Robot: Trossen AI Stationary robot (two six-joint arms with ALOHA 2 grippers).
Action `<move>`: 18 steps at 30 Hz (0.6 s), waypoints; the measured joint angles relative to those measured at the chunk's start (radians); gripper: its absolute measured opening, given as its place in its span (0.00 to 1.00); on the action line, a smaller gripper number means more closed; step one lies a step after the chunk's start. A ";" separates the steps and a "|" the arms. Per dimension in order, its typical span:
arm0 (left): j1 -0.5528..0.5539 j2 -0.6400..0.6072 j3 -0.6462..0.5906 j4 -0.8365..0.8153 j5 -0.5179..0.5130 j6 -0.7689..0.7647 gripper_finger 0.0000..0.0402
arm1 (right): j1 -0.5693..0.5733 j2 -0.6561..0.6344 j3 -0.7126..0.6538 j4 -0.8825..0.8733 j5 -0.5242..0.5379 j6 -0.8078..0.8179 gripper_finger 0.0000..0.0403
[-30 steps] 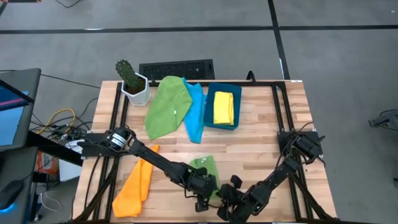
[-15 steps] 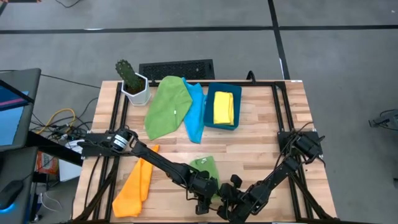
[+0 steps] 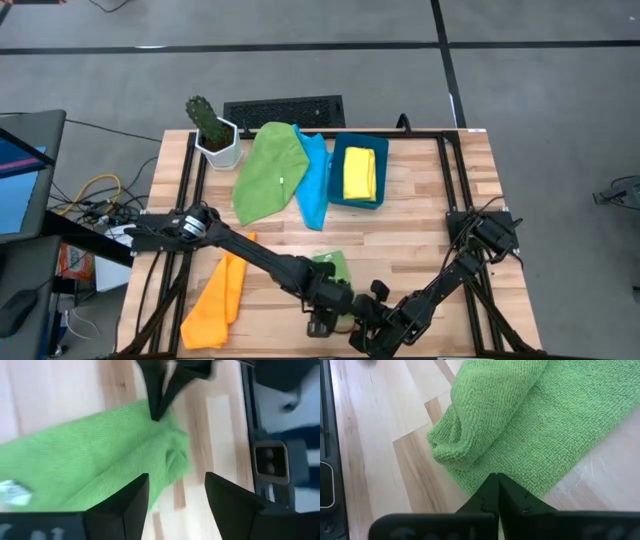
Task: Fold microfiber towels
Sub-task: Fold the right green towel
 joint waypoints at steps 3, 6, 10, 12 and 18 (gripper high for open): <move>-0.042 -0.050 0.011 -0.101 -0.101 0.072 0.44 | 0.002 0.000 0.000 0.000 -0.001 0.000 0.08; -0.087 -0.124 -0.075 -0.115 -0.239 0.078 0.42 | 0.006 0.000 0.000 0.005 -0.001 0.000 0.07; -0.098 -0.268 -0.313 0.016 -0.266 -0.075 0.41 | 0.013 0.000 0.000 0.008 -0.001 0.000 0.05; -0.082 -0.367 -0.476 0.141 -0.267 -0.195 0.41 | 0.012 0.000 0.000 0.008 -0.001 0.000 0.05; -0.029 -0.563 -0.913 0.435 -0.339 -0.511 0.41 | 0.010 0.000 0.000 0.012 -0.001 0.004 0.07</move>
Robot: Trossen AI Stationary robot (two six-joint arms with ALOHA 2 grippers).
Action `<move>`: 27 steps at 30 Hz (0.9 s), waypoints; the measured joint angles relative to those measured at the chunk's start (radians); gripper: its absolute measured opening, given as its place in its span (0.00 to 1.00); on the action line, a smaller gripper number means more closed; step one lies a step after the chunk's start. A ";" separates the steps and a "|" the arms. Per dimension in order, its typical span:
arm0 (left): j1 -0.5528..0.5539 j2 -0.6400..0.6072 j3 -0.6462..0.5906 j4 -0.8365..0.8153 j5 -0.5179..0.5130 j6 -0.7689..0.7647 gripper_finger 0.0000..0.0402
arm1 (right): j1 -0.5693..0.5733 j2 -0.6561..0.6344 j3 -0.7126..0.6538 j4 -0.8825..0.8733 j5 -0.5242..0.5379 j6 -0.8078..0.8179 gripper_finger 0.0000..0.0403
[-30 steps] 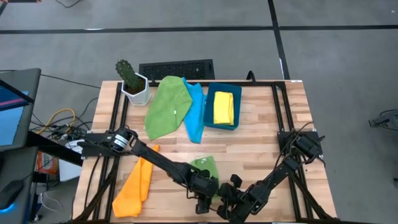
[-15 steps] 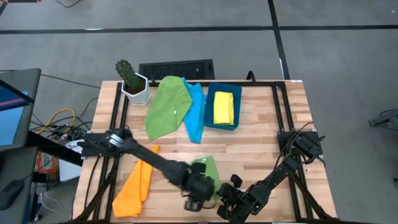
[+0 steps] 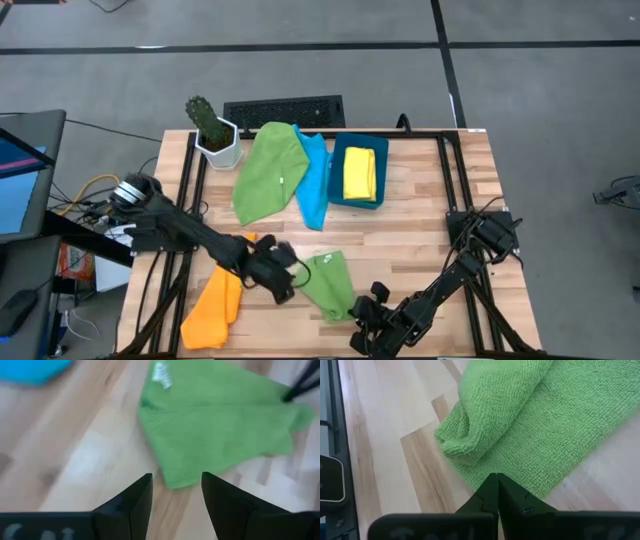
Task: Fold microfiber towels
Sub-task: Fold the right green towel
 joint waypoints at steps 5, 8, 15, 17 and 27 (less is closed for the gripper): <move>0.024 -0.012 -0.203 0.340 0.097 -0.060 0.41 | -0.005 0.000 0.000 0.003 0.000 0.010 0.06; 0.024 0.014 -0.224 0.407 0.094 -0.061 0.41 | -0.007 0.000 0.000 0.004 0.000 0.020 0.05; 0.024 0.119 -0.212 0.414 0.071 -0.017 0.41 | -0.022 0.000 0.000 0.003 -0.002 0.030 0.07; 0.024 0.134 -0.211 0.439 0.075 -0.017 0.41 | -0.025 0.000 0.000 0.004 -0.002 0.032 0.06; 0.023 0.153 -0.211 0.456 0.093 0.005 0.26 | -0.028 0.000 0.000 0.001 -0.004 0.032 0.06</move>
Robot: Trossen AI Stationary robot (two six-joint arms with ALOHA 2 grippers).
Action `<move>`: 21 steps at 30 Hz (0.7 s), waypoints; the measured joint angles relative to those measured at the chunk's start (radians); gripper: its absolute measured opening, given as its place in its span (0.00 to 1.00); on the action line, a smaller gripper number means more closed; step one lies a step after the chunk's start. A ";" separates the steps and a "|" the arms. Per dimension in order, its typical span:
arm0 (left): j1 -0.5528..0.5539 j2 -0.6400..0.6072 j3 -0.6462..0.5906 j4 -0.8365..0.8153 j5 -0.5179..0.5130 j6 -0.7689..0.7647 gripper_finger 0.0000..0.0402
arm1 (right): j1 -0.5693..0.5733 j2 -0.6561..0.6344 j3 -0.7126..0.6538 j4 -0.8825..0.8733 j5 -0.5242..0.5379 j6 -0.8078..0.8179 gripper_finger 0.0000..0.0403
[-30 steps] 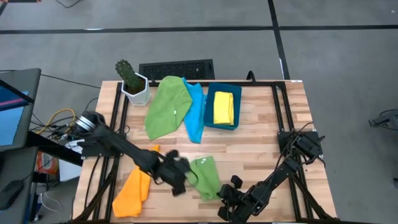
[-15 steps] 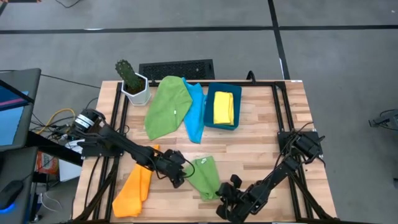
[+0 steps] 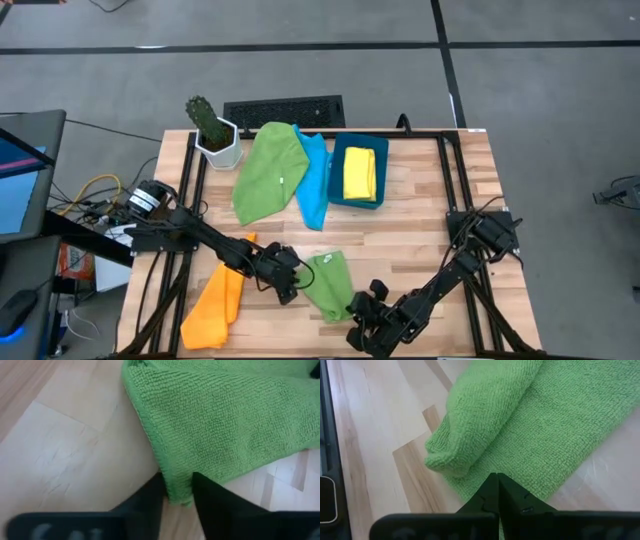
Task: Fold microfiber towels
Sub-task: Fold the right green towel
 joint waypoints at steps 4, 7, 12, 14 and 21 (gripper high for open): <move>-0.001 0.014 0.000 0.018 0.003 0.000 0.09 | -0.005 0.000 0.000 -0.003 0.000 0.001 0.06; -0.001 0.015 0.000 0.026 0.004 -0.012 0.02 | -0.005 0.000 0.000 -0.004 0.000 0.000 0.06; 0.006 0.007 0.043 -0.046 0.055 -0.061 0.00 | -0.005 0.000 0.000 -0.005 0.000 0.000 0.06; 0.005 0.004 0.090 -0.112 0.076 -0.060 0.00 | -0.003 0.000 0.000 -0.004 0.000 0.000 0.06; 0.027 -0.003 0.253 -0.251 0.068 0.000 0.00 | 0.005 0.000 0.000 0.003 0.003 0.016 0.06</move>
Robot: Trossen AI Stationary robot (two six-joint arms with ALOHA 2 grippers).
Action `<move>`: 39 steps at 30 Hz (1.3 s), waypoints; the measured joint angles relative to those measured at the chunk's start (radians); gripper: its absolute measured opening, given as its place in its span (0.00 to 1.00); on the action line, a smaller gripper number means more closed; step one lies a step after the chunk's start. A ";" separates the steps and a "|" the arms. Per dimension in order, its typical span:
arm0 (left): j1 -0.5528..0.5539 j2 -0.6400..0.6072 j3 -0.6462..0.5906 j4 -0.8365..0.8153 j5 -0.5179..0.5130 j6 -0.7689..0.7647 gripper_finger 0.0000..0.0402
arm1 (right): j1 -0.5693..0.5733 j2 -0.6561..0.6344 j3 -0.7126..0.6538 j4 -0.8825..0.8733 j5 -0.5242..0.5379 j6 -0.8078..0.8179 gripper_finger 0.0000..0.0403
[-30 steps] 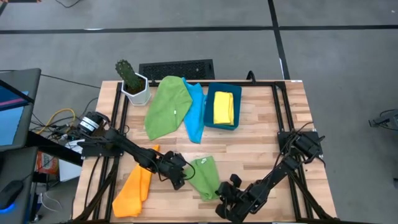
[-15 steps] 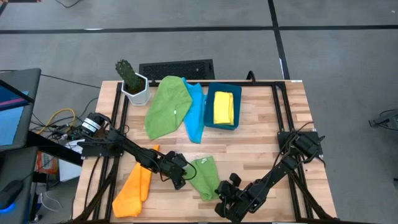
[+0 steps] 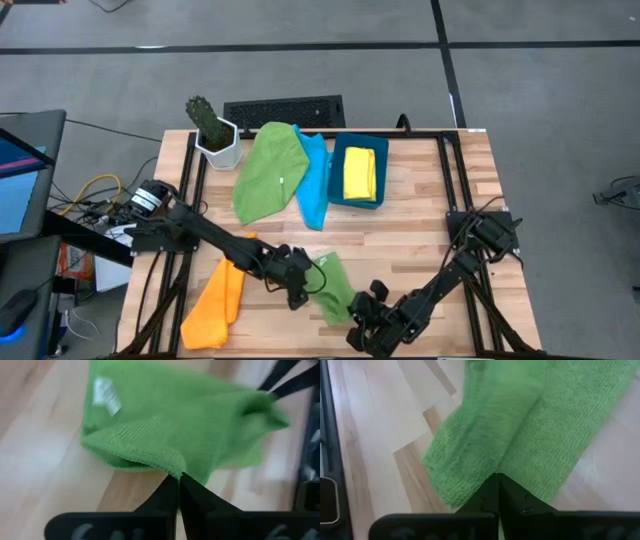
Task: Fold microfiber towels
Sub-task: Fold the right green towel
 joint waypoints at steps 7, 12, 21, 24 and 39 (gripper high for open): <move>0.071 -0.001 0.039 0.018 -0.009 0.059 0.00 | 0.031 0.000 0.000 0.007 0.003 0.051 0.06; 0.115 0.001 0.039 0.040 0.007 0.053 0.00 | 0.053 0.000 0.000 0.024 0.008 0.060 0.07; 0.133 0.024 0.041 0.142 0.056 0.068 0.01 | 0.050 0.000 0.000 0.056 0.007 0.060 0.07; 0.133 0.024 0.041 0.149 0.052 0.102 0.08 | 0.059 0.000 0.002 0.060 0.006 0.068 0.07; 0.165 0.003 0.040 0.208 0.143 0.108 0.53 | 0.093 0.000 0.115 -0.069 0.052 0.051 0.07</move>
